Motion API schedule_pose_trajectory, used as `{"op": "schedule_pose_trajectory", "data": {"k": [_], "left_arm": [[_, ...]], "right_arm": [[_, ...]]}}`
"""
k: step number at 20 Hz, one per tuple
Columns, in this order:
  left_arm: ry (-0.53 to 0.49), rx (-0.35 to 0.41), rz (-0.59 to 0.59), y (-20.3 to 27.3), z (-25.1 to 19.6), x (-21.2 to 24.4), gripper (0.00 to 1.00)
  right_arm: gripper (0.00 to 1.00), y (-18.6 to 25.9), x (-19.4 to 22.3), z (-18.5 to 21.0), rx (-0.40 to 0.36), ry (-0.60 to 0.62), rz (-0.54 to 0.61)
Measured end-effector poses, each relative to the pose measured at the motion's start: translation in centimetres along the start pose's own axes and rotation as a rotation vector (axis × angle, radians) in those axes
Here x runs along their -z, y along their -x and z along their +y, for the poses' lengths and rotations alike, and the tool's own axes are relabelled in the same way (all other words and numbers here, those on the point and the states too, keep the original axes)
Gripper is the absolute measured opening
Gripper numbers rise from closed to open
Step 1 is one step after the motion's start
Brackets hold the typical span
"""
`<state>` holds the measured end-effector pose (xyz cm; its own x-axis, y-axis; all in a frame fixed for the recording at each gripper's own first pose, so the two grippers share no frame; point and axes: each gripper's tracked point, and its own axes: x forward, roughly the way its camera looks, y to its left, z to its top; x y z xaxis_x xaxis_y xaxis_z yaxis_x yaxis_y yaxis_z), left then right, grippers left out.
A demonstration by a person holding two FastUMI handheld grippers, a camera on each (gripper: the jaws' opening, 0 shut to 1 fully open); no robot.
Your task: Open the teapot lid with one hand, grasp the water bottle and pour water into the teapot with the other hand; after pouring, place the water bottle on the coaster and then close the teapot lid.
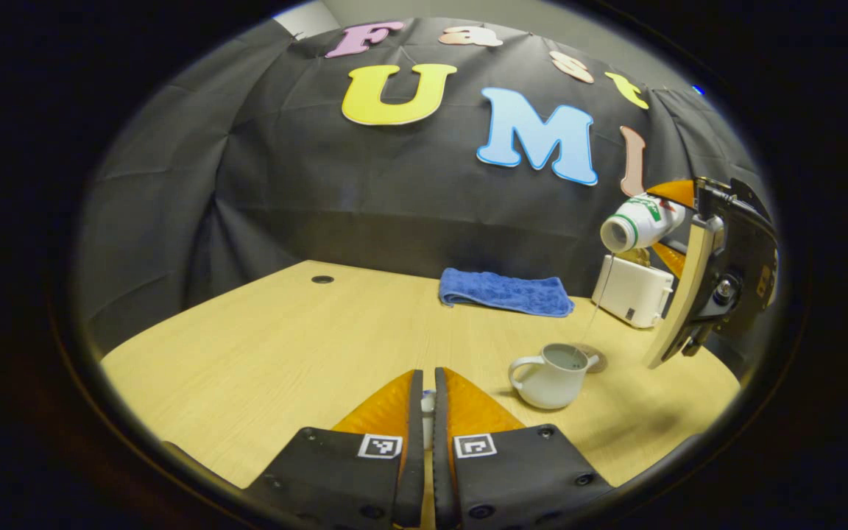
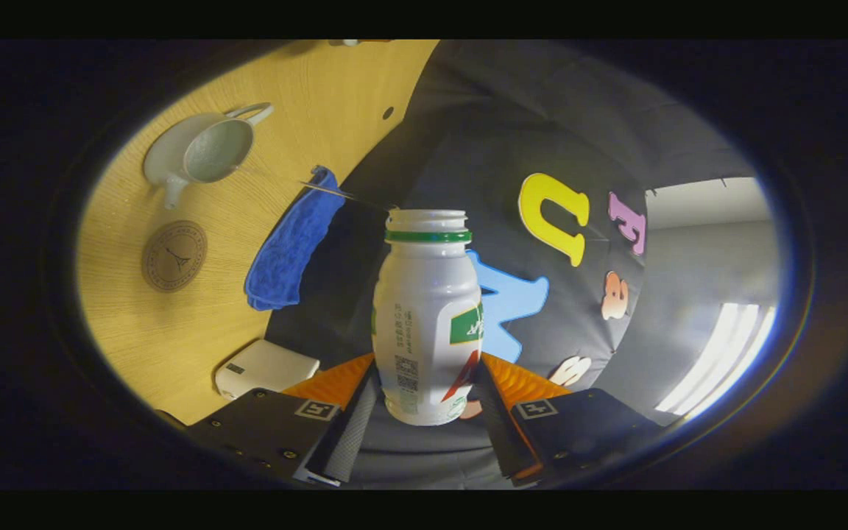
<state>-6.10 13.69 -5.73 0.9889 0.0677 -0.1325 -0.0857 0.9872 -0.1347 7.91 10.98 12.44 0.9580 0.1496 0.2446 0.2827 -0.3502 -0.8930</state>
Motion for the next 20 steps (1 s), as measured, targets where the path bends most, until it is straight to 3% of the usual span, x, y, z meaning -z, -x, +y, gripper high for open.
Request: {"op": "schedule_pose_trajectory", "data": {"k": [4,7,11,13,16,17,18,19,20], "left_arm": [[0.002,-0.003,0.002,0.1,0.1,0.0,0.16],[0.006,-0.005,0.001,0.1,0.1,0.0,0.12],[0.010,0.004,-0.001,0.3,0.0,0.0,0.16],[0.001,0.011,-0.013,0.5,-0.3,-0.4,0.09],[-0.012,0.042,-0.040,0.4,-1.6,-1.7,0.16],[-0.017,0.058,-0.048,0.1,-2.3,-2.3,0.08],[-0.024,0.074,-0.058,-0.3,-3.0,-2.7,0.12],[-0.029,0.090,-0.068,-0.7,-3.6,-3.1,0.08],[-0.032,0.104,-0.075,-1.0,-4.1,-3.5,0.15]], "right_arm": [[0.72,-0.1,-0.2,0.1,-0.003,-0.020,-0.004],[0.71,0.2,-0.5,2.6,-0.058,-0.150,0.016],[0.72,1.2,-1.9,8.1,-0.199,-0.531,0.078],[0.72,1.8,-2.6,9.4,-0.240,-0.702,0.103],[0.72,2.3,-3.5,10.5,-0.306,-0.917,0.137],[0.72,2.4,-3.6,10.7,-0.322,-0.977,0.145],[0.72,2.7,-3.7,11.0,-0.336,-1.036,0.157],[0.72,3.2,-3.7,11.6,-0.358,-1.095,0.167],[0.72,4.1,-3.8,11.9,-0.384,-1.150,0.175]]}}
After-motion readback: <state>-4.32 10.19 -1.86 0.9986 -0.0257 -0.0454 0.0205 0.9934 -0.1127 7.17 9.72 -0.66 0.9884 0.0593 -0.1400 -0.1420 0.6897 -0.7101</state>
